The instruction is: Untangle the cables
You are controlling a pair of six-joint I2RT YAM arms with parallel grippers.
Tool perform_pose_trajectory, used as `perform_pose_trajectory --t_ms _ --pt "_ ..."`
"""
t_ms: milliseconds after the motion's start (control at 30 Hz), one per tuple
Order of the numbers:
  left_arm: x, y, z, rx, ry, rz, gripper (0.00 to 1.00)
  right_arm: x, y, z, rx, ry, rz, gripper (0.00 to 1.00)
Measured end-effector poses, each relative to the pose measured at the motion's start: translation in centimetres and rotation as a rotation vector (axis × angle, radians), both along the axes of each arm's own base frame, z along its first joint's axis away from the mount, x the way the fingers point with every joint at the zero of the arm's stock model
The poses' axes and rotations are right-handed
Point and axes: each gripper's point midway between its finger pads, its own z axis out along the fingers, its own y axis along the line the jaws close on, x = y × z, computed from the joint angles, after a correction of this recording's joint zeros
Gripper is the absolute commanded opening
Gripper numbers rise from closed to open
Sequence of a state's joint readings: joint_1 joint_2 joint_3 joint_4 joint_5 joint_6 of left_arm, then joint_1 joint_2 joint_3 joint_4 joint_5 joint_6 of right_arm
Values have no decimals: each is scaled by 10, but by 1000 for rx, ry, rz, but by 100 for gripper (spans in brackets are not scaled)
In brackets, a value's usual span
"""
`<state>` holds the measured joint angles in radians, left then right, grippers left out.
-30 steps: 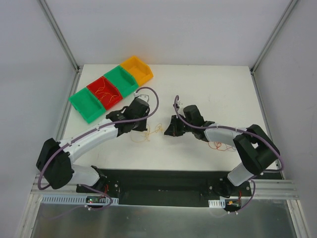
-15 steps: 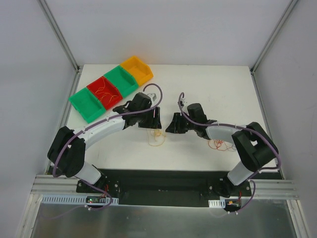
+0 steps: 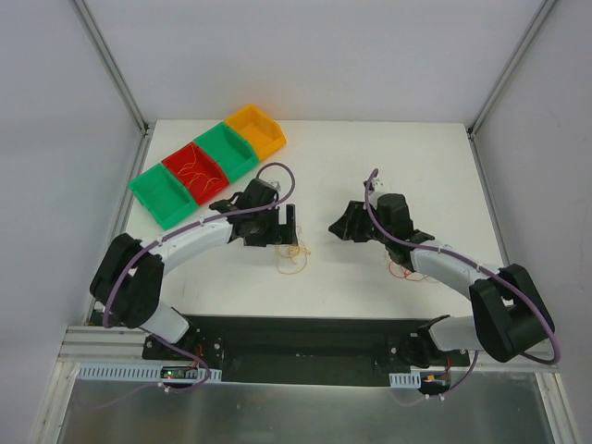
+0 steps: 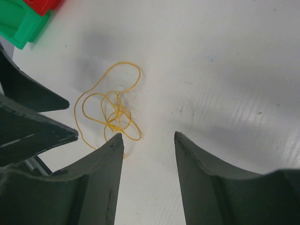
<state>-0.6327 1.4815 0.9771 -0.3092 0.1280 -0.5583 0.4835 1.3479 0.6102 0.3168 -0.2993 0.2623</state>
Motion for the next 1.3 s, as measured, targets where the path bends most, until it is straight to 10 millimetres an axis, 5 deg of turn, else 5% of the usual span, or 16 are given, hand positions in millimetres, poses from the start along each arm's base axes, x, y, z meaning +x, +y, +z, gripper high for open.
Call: perform_pose_trajectory --t_ms 167,300,467,667,867,1000,1167,1300 --pt "3 3 -38 68 107 48 99 0 -2 1 -4 -7 -8 49" --pt "7 -9 -56 107 139 38 87 -3 -4 -5 -9 7 -8 48" --pt "10 -27 -62 155 106 16 46 -7 -4 -6 -8 21 -4 48" --pt "9 -22 -68 228 77 16 0 -20 -8 10 -31 -5 15 49" --pt "23 -3 -55 271 13 11 0 -20 -14 12 -56 -55 -13 49" --pt "61 39 -19 246 -39 104 0 -19 -19 5 -85 -53 -31 49" --pt "147 133 44 147 -137 375 0 -15 -25 2 -114 -69 -53 49" --pt "201 205 76 122 -202 557 0 -12 -29 0 -129 -72 -63 49"
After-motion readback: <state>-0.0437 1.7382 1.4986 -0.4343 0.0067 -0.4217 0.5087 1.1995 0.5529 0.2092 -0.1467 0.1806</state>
